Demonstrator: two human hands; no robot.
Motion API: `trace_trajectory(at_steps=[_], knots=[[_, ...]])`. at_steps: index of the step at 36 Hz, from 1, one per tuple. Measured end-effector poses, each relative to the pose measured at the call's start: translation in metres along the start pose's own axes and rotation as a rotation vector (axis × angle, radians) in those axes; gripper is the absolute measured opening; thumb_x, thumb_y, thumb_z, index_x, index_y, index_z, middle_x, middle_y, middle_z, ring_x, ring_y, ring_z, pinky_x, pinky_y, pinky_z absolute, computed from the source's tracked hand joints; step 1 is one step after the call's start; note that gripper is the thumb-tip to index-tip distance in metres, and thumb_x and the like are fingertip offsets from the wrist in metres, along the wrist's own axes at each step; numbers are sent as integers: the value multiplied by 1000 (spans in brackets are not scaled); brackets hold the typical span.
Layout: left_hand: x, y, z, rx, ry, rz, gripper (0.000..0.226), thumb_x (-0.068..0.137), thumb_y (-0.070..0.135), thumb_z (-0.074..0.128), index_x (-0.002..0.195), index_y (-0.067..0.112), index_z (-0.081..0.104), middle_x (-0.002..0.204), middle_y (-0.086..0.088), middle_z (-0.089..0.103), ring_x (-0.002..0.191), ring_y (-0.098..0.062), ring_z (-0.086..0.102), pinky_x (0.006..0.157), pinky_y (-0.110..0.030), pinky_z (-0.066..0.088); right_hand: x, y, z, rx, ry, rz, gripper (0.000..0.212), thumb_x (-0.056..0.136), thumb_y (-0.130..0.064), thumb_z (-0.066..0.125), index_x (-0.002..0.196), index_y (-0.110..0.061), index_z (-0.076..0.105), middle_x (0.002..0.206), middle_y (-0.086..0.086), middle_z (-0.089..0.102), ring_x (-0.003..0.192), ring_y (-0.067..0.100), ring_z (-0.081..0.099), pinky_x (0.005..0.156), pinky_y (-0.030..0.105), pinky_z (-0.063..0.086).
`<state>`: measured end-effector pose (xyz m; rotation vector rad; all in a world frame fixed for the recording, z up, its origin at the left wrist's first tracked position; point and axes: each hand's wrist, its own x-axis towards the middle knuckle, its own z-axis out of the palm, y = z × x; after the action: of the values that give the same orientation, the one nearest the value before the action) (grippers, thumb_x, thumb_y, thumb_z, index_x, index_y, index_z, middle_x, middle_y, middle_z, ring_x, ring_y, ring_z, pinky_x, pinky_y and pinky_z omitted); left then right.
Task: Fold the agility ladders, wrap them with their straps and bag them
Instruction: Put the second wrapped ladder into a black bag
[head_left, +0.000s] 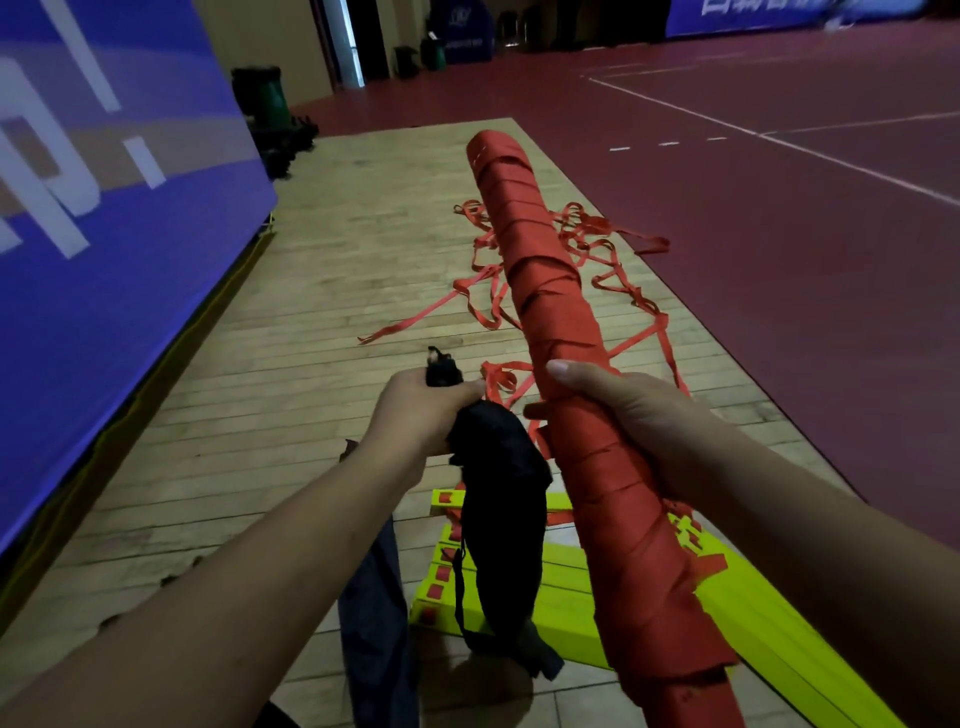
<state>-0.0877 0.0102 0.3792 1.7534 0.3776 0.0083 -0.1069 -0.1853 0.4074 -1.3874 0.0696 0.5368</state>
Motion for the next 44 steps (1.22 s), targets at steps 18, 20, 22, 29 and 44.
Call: trace_trajectory(at_steps=[18,20,22,29,44], knots=[[7,4,-26,-202,-483,-60,36,78,14,73,111,4,65,99,-9,68,84,-16,61,69,-24,46,2,0,1,149,-42,52,27,81,-35,73,87,-8,70,70,12,71,50,20,67,48,28,56],[9,5,-32,-289,-494,-101,29,75,13,71,103,7,64,92,-6,65,77,-13,56,62,-19,45,3,-2,-3,210,-62,66,24,87,-35,70,86,-10,70,70,11,71,49,19,67,48,28,57],[10,6,-37,-308,-507,-109,25,76,12,70,100,8,62,85,-2,63,68,-7,52,53,-15,41,5,-2,-6,241,-49,68,24,88,-35,68,84,-11,69,69,10,70,48,20,66,48,29,58],[21,3,-69,71,-414,-42,20,96,11,62,113,0,65,84,-10,63,59,-12,52,57,-23,48,17,-5,-15,243,123,42,36,91,-37,67,107,-5,65,65,13,71,45,22,66,43,31,56],[-9,-11,-17,32,-506,-444,62,87,69,54,92,7,56,68,-6,61,64,-21,60,64,-30,50,17,7,-5,353,-63,86,30,85,-36,69,75,-7,74,70,12,70,49,21,66,49,29,58]])
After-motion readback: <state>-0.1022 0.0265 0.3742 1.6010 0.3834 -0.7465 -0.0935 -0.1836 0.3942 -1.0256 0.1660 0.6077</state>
